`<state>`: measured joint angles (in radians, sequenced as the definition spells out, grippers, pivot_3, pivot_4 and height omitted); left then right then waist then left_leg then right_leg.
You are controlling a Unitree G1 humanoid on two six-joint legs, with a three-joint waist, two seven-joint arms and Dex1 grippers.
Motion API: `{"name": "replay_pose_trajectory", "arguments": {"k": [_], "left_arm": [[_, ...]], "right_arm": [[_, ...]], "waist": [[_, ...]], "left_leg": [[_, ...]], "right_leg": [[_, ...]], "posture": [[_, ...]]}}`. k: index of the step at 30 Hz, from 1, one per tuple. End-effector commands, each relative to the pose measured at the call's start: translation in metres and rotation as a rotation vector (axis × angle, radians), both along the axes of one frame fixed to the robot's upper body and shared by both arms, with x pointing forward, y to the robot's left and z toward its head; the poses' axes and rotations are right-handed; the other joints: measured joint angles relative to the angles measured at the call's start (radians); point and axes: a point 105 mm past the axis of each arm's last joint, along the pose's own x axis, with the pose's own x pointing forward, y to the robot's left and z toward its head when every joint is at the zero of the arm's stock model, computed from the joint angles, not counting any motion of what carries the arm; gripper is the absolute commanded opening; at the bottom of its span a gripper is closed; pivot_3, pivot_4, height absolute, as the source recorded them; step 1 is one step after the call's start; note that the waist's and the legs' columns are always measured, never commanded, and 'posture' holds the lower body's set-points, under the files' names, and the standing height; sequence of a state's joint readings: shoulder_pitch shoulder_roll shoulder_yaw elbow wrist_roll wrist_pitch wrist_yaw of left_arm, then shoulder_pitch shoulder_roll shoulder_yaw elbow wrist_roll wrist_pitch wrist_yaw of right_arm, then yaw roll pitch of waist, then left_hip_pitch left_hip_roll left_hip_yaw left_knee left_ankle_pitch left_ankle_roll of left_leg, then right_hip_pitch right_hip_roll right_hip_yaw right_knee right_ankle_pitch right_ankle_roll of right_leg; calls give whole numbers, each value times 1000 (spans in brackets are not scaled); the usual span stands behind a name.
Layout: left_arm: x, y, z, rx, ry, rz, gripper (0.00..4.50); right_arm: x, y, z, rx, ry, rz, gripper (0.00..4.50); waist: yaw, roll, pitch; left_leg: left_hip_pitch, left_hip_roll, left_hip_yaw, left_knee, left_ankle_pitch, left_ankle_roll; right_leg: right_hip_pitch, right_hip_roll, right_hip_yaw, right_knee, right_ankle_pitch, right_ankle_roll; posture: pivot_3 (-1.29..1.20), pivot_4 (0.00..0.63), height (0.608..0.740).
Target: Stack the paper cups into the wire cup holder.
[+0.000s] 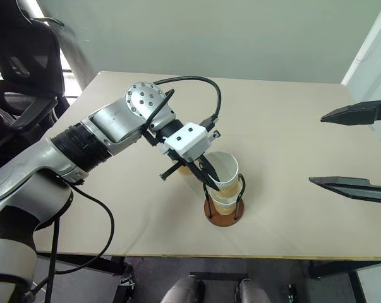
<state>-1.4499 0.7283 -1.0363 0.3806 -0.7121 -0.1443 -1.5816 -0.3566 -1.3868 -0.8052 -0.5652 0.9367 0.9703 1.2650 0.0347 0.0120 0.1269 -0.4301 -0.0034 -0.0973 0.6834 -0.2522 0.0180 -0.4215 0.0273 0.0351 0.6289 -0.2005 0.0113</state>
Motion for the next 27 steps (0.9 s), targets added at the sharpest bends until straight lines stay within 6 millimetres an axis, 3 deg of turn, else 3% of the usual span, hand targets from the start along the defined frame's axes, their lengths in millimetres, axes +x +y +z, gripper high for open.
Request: {"name": "replay_pose_trajectory", "arguments": {"k": [1, 3, 11, 14, 17, 21, 24, 27], "left_arm": [[-2, 2, 2, 8, 8, -18, 209], [-1, 2, 2, 5, 15, -14, 657], [9, -2, 3, -18, -4, 18, 3484], [17, -7, 14, -82, -15, 51, 4480], [36, -1, 30, -146, -36, 161, 4480], [69, 44, 40, -158, -105, 412, 4480], [75, 88, 38, -112, -87, 564, 4480], [74, 106, 34, -102, -65, 627, 4480]], "right_arm": [[-3, -1, 7, -19, -57, -23, 4500], [-2, -1, 6, -20, -55, -24, 4500], [1, -2, 4, -27, -55, -29, 4500], [2, -2, 4, -26, -57, -27, 4500], [5, -2, 4, -25, -59, -20, 4500], [10, -2, 2, -21, -61, -4, 4500], [15, -4, 0, -18, -58, 5, 4500], [21, -4, -3, -16, -56, 19, 4500]], "waist": [[0, 0, 0], [0, 0, 0], [1, 0, 0], [3, 0, 0], [4, 0, 0], [-2, 2, 0], [-12, 2, 0], [-11, 5, -2]], "left_leg": [[0, 0, 0, 0, 0, 0], [0, 0, 0, 0, 0, 0], [0, 0, 0, 0, 0, 0], [0, 0, 0, 0, 0, 0], [0, 0, 0, 1, 0, 0], [1, 0, 1, 0, 0, 0], [3, 1, 2, -2, 0, 0], [2, 1, 2, -2, 1, 0]], "right_leg": [[0, 0, 0, 0, 0, 0], [0, 0, 0, 0, 0, 0], [0, 0, 0, 0, 0, 0], [0, 0, 0, 0, 0, 0], [0, 0, 0, 0, 1, 1], [0, 0, 1, 0, 1, 1], [0, 0, 0, 0, 0, 1], [0, 0, 1, 0, 0, 2]], "posture": [[0, 150, 740], [0, 150, 740], [0, 150, 740], [0, 150, 740], [0, 150, 740], [0, 150, 740], [0, 150, 740], [0, 150, 740]]}}
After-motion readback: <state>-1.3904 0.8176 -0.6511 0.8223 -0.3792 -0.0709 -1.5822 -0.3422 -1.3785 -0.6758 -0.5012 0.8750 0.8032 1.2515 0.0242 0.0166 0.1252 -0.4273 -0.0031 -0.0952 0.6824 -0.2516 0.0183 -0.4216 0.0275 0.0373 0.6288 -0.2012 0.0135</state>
